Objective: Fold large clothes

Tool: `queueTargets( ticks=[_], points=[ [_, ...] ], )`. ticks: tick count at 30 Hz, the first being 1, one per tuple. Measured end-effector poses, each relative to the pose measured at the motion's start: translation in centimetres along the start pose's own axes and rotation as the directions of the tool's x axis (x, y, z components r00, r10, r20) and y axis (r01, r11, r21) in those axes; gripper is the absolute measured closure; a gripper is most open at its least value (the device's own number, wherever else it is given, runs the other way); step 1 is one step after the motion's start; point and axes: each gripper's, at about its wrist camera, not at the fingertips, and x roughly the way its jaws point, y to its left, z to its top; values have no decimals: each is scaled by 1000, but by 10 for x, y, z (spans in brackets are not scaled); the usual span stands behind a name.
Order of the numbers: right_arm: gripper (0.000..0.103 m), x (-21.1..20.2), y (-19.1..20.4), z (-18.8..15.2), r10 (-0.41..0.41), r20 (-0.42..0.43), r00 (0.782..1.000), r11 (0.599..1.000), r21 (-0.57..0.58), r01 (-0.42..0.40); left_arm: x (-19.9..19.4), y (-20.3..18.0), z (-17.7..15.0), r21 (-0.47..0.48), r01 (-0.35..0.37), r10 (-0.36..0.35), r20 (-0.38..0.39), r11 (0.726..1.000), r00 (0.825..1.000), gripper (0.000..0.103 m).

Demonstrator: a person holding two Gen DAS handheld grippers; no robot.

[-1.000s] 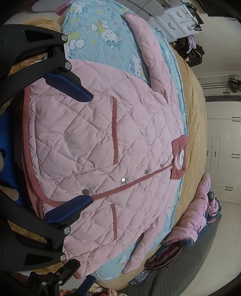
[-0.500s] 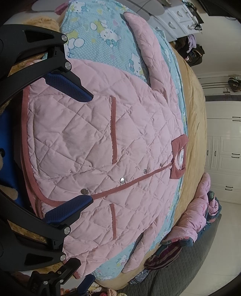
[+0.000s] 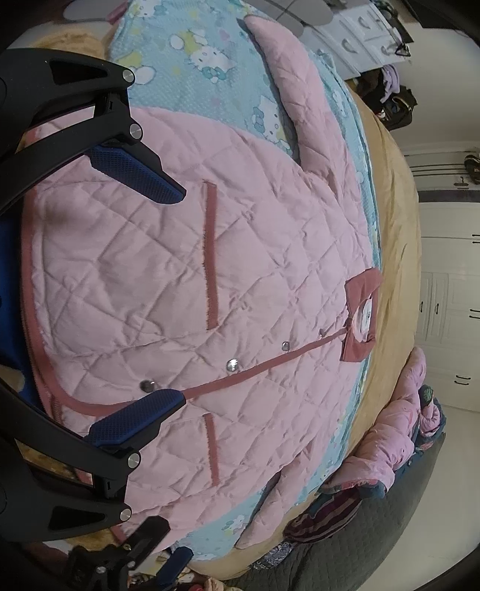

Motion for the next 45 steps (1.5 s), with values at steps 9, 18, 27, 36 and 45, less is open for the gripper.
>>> queueTargets(
  ticks=[9, 18, 27, 36, 45],
  points=[
    [4, 20, -10, 51, 13, 22, 1000, 1000, 20, -14, 19, 12, 40, -53, -23, 22, -4, 998, 1000, 9],
    [4, 40, -25, 103, 26, 45, 999, 998, 48, -29, 38, 10, 85, -50, -1, 1, -8, 999, 1000, 9],
    [4, 61, -55, 137, 17, 50, 999, 995, 98, -22, 59, -13, 135, -31, 41, -41, 8, 999, 999, 9],
    [4, 75, -111, 166, -41, 70, 997, 981, 193, 27, 85, -48, 178, -8, 42, -41, 55, 999, 998, 9],
    [4, 90, -194, 177, -123, 59, 991, 935, 341, 96, 124, -76, 199, 3, 38, -38, 9, 999, 999, 9]
  ],
)
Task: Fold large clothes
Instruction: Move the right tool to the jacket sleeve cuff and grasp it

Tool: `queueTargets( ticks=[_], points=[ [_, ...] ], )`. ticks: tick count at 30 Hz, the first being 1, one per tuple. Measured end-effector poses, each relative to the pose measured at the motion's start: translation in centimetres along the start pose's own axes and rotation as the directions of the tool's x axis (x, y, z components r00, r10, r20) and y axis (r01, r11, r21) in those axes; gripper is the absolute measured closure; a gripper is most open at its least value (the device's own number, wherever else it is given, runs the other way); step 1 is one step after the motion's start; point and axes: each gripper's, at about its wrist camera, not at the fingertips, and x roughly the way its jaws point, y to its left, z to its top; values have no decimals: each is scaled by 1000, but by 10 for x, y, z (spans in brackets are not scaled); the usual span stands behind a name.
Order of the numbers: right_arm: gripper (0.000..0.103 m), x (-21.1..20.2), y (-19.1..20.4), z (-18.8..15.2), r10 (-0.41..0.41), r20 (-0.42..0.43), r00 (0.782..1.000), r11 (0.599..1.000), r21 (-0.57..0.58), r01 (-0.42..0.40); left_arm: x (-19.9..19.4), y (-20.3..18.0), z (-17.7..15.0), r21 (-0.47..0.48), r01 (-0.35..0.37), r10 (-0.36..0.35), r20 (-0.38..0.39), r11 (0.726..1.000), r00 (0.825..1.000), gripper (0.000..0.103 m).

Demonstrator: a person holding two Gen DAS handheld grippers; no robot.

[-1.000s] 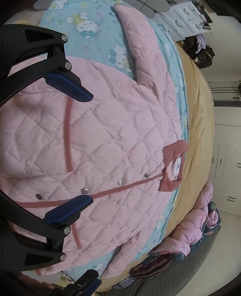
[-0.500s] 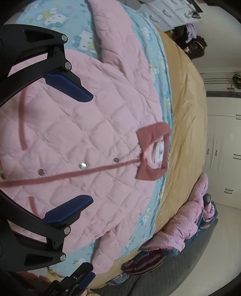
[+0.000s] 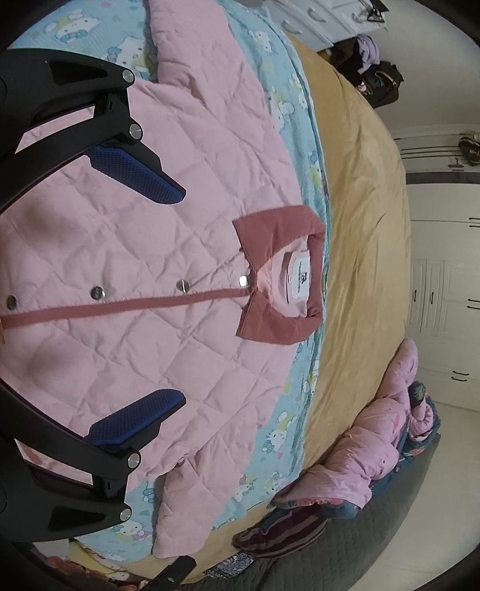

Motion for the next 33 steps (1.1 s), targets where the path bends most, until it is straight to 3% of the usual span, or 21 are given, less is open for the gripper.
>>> queueTargets(
  ticks=[9, 17, 21, 29, 33],
  points=[
    [4, 26, -81, 11, -84, -13, 996, 982, 168, 85, 33, -24, 13, 15, -19, 20, -23, 1000, 1000, 9],
    [4, 60, -152, 6, -185, -68, 980, 930, 311, 197, 71, -36, 17, 14, -30, 31, -58, 999, 998, 9],
    [4, 76, -184, 1, -241, -96, 966, 894, 365, 260, 92, -43, 16, 30, -48, 51, -81, 998, 995, 9],
    [4, 101, -247, -15, -251, -158, 955, 780, 550, 296, 117, -62, 12, 78, -39, 48, -114, 996, 992, 9],
    [4, 113, -274, -19, -221, -172, 960, 719, 637, 279, 125, -72, 13, 96, -38, 50, -122, 995, 991, 9]
  ],
)
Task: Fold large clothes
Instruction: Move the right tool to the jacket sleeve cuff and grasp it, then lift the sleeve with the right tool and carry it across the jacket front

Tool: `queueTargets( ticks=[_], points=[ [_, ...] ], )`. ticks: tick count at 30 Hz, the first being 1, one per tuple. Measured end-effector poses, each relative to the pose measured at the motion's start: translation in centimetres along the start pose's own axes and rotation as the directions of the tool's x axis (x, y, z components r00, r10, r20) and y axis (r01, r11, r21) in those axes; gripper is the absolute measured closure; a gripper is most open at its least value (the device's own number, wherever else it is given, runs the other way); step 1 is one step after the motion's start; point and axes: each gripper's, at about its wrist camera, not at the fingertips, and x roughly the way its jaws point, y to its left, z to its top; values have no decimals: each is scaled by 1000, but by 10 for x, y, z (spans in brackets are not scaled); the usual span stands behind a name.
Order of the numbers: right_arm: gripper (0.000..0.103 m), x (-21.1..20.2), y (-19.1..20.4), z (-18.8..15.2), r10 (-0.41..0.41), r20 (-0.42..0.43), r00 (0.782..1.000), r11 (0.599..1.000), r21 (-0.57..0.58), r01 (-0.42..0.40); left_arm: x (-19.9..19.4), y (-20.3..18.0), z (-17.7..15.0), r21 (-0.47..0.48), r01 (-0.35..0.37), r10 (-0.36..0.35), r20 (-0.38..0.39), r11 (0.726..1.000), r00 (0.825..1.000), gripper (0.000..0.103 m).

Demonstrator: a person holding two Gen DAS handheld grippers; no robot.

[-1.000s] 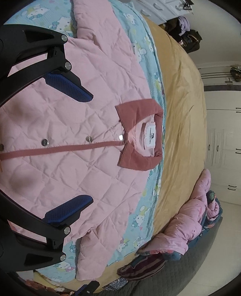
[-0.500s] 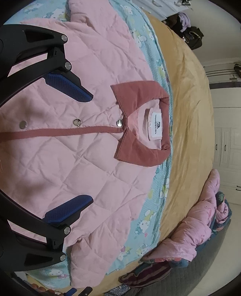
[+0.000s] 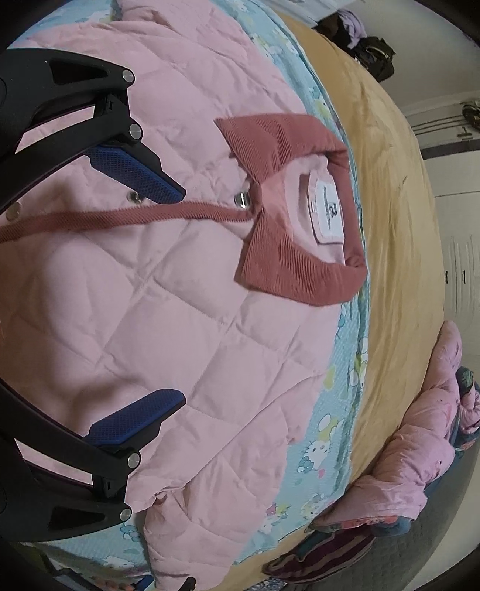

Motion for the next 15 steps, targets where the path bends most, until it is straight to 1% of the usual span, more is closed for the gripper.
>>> queueTargets(
  ticks=[7, 9, 11, 12, 13, 14, 15],
  points=[
    [4, 18, -22, 27, 83, 49, 995, 985, 148, -89, 0, -10, 10, 13, 8, -8, 1, 1000, 1000, 9],
    [4, 20, -25, 33, 109, 68, 992, 978, 170, -119, -2, -9, 12, 7, 7, -7, 1, 1000, 1000, 9],
    [7, 19, -26, 35, 149, 88, 985, 971, 175, -162, -6, -7, 12, -2, 16, -16, -4, 1000, 1000, 9],
    [24, 19, -26, 37, 165, 91, 982, 969, 173, -178, -8, -6, 12, -6, 23, -23, -3, 1000, 1000, 9],
    [56, 18, -28, 38, 195, 93, 976, 962, 176, -209, -11, -5, 12, -11, 29, -29, -1, 1000, 1000, 9],
    [64, 18, -29, 40, 237, 96, 967, 951, 180, -251, -13, -4, 11, -15, 29, -29, -2, 999, 1000, 9],
    [68, 16, -28, 42, 280, 98, 955, 940, 176, -294, -15, -3, 11, -18, 31, -31, -5, 999, 999, 9]
  ],
)
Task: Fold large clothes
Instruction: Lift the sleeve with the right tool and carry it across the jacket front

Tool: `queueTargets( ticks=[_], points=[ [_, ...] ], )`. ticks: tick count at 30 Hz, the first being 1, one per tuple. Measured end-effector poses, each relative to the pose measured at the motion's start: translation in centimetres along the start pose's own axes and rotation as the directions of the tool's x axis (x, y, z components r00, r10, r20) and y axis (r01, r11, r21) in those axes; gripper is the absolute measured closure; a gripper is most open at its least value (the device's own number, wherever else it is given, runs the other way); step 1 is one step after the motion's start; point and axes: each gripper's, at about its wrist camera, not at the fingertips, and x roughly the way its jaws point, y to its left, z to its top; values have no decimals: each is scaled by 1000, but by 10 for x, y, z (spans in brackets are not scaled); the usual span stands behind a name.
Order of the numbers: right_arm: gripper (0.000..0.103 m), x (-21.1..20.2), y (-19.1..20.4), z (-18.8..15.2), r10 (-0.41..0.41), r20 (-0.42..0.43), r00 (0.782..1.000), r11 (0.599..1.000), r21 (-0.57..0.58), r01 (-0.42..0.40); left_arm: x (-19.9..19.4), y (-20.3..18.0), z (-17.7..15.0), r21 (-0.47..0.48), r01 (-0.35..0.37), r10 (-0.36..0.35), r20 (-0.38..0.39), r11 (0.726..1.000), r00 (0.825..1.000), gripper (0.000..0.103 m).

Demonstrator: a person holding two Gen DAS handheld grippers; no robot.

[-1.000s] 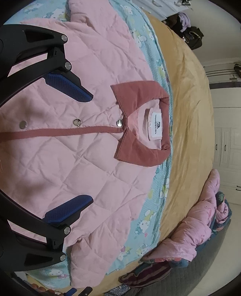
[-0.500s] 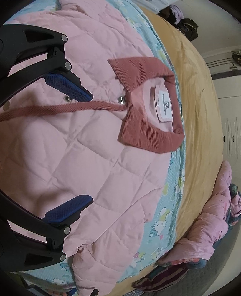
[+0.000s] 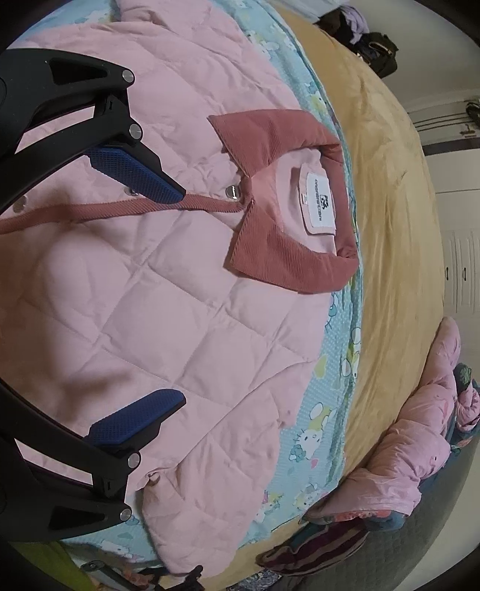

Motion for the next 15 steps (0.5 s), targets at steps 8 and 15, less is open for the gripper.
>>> queueTargets(
  ticks=[8, 15],
  points=[
    [82, -48, 65, 4, 184, 53, 982, 970, -171, -172, -34, 8, 5, -15, 20, -19, 43, 1000, 999, 9],
    [84, -91, 143, -14, 316, 20, 949, 896, -334, -291, -64, 31, 11, -34, 39, -37, 68, 999, 997, 9]
  ],
)
